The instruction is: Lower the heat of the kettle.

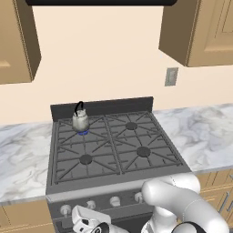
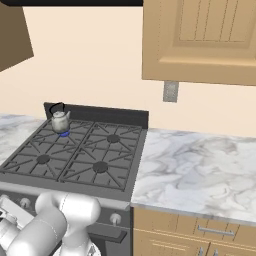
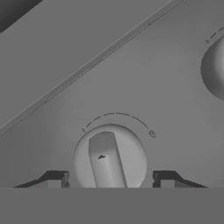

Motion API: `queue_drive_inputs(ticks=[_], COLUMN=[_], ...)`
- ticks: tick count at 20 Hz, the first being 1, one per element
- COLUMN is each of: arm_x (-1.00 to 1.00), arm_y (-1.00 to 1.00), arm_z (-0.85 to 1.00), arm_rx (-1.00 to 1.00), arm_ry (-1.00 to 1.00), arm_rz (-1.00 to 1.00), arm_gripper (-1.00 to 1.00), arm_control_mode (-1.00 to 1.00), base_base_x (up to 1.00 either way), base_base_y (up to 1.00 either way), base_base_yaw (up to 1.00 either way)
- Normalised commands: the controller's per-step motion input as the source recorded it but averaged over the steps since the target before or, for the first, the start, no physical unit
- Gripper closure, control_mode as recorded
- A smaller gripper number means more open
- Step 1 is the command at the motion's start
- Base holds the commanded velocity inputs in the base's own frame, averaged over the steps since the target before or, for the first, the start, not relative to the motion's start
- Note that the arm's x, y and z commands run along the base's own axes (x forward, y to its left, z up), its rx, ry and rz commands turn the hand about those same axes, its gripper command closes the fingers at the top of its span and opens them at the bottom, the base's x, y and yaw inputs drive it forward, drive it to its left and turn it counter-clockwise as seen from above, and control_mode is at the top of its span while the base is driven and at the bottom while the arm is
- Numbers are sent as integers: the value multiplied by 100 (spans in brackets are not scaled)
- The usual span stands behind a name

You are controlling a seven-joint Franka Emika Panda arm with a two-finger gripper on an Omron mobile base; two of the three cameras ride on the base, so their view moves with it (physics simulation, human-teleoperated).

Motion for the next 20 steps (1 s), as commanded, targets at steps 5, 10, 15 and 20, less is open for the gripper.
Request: queue_drive_inputs(ticks=[5,10,15,20], arm_x=[0,0,0,0], arm_y=[0,0,0,0], arm_z=[0,0,0,0], arm_rx=[0,8,29,34], arm_ry=[-8,-3,-3,0], arm_rz=[0,0,0,0], arm_gripper=[100,100,100,100], arm_control_mode=[-100,-100,-100,-100], base_base_x=[0,0,0,0], base_base_y=[0,0,0,0], base_base_yaw=[0,0,0,0])
